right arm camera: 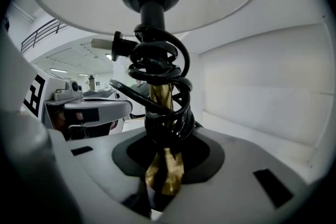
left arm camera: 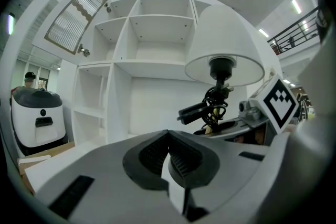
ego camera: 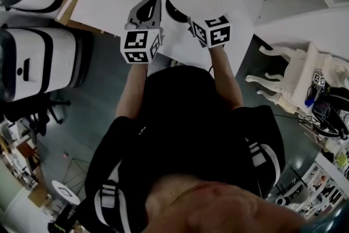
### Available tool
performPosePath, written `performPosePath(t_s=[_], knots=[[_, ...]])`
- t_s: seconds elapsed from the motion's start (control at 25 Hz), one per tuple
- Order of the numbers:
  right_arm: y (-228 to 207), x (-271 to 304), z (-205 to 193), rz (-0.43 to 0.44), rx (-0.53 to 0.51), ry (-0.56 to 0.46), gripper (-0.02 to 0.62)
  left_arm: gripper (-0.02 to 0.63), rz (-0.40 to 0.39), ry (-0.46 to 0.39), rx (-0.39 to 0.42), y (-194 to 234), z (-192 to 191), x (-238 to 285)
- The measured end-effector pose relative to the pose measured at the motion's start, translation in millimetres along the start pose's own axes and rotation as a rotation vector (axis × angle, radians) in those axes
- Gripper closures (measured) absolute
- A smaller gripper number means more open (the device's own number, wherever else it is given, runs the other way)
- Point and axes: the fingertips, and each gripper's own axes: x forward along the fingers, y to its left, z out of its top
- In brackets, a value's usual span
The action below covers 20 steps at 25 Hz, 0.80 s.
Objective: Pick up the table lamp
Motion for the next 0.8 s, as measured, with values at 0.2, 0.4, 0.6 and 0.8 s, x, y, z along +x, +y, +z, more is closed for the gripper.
performPosePath(t_s=[0.2,0.4,0.6,0.8], knots=[[-1.1,2.2,-0.7,0.003,-0.001,0.003,0.476,0.597,0.007,-0.008,0.01,-0.1,0.1,2.9],[-3.6,5.1,-0.5,-0.004,0.002,0.007,0.476,0.597,0.014,-0.027,0.006,1.5,2.4,5.1],[-7.8,1.8,4.6,-0.02,-0.007,-0.012,0.476,0.597,0.064,-0.091,0.012,6.5,12.6,6.7],[-11.2,-0.9,14.7,-0.032,-0.032,-0.04,0.476,0.597,0.102,-0.129,0.02,10.4,24.9,10.1]])
